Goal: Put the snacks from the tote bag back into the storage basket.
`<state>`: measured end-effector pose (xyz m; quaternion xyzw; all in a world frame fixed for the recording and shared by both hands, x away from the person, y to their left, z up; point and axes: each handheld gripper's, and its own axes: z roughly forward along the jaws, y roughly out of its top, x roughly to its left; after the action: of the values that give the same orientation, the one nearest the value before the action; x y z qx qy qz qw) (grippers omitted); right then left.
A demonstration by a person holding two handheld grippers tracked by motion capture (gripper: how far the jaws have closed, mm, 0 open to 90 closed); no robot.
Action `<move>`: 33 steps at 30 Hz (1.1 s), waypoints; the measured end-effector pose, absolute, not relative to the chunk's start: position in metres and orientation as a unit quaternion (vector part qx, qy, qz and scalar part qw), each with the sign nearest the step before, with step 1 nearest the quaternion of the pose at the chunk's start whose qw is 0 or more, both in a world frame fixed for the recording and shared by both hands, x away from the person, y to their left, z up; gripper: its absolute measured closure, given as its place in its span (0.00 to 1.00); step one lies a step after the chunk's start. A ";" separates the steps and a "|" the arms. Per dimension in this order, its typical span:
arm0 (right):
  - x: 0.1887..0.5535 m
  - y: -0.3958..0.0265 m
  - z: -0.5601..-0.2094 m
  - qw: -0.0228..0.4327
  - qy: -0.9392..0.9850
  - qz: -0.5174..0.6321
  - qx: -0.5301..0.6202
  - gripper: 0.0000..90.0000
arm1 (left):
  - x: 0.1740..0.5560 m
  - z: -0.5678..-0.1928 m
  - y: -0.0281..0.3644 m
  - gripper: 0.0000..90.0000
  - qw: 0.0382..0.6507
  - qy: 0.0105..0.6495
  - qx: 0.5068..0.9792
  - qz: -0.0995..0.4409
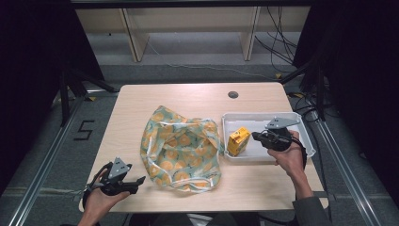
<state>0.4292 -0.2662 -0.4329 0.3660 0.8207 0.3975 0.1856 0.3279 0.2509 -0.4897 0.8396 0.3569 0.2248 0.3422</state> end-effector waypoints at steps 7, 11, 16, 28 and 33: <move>0.416 -0.256 -0.441 0.170 0.834 0.388 0.352 1.00 | 0.330 -0.488 0.253 0.33 0.334 0.340 0.849 0.231; 0.412 -0.246 -0.443 0.157 0.841 0.397 0.333 1.00 | 0.330 -0.488 0.253 0.33 0.333 0.335 0.850 0.232; 0.409 -0.232 -0.443 0.148 0.846 0.399 0.320 1.00 | 0.331 -0.488 0.253 0.33 0.333 0.335 0.851 0.231; 0.410 -0.224 -0.443 0.147 0.845 0.397 0.325 1.00 | 0.330 -0.490 0.251 0.33 0.342 0.348 0.843 0.226; 0.410 -0.219 -0.445 0.143 0.843 0.396 0.335 1.00 | 0.328 -0.490 0.250 0.33 0.344 0.357 0.839 0.224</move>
<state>0.4102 -0.2186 -0.4446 0.3353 0.8426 0.3965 0.1427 0.3285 0.2500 -0.4903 0.8394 0.3568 0.2238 0.3435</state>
